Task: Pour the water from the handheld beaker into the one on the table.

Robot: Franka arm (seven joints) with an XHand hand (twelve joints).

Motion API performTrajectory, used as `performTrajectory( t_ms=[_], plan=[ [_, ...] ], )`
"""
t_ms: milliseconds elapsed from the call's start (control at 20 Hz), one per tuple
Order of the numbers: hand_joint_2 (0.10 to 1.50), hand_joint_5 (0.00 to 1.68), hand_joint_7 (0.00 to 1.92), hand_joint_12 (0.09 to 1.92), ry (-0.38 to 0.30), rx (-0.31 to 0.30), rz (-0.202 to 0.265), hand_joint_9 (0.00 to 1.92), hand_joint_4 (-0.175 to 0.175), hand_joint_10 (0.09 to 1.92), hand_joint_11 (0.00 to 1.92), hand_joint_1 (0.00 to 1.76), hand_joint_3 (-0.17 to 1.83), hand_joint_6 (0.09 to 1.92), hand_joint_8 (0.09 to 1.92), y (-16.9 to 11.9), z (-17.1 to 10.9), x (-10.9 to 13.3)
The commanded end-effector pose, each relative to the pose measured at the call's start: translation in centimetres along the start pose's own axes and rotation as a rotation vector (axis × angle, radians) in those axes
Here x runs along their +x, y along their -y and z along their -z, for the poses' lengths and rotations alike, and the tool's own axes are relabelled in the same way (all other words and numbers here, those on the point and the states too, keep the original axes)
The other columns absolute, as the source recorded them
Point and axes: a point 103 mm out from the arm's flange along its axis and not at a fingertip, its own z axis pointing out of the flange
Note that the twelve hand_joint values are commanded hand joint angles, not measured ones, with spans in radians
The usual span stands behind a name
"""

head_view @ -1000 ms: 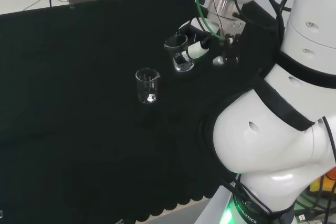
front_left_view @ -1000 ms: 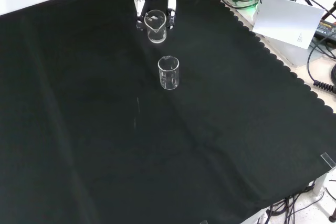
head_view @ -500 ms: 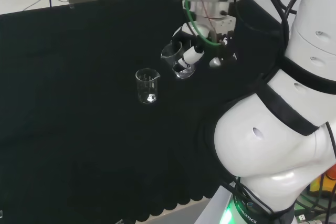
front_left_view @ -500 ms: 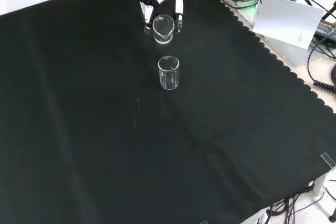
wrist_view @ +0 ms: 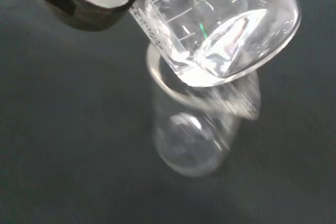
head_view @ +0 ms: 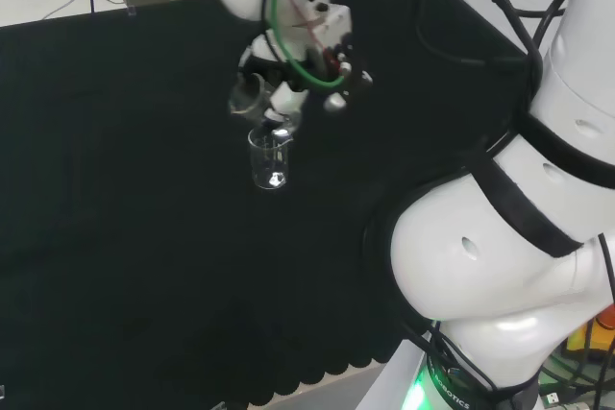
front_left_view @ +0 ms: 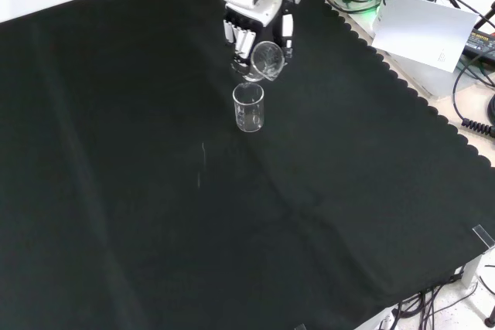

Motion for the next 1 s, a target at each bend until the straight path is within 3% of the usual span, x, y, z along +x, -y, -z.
performTrajectory(
  t_ms=[50, 350, 1000],
  plan=[
    [1.03, 1.26, 1.56, 0.80, 0.123, 0.241, -0.206, 1.60, -0.175, 0.79, 1.38, 1.32, -0.17, 0.45, 0.20, 2.0, -4.4, -6.7],
    [1.03, 1.26, 1.56, 0.81, 0.092, 0.230, -0.238, 1.60, -0.175, 0.79, 1.38, 1.32, -0.17, 0.46, 0.20, 2.9, -4.0, -7.8],
    [1.03, 1.25, 1.55, 0.81, 0.100, 0.235, -0.240, 1.60, -0.175, 0.80, 1.38, 1.32, -0.17, 0.46, 0.22, 3.4, -3.6, -8.1]
  ],
)
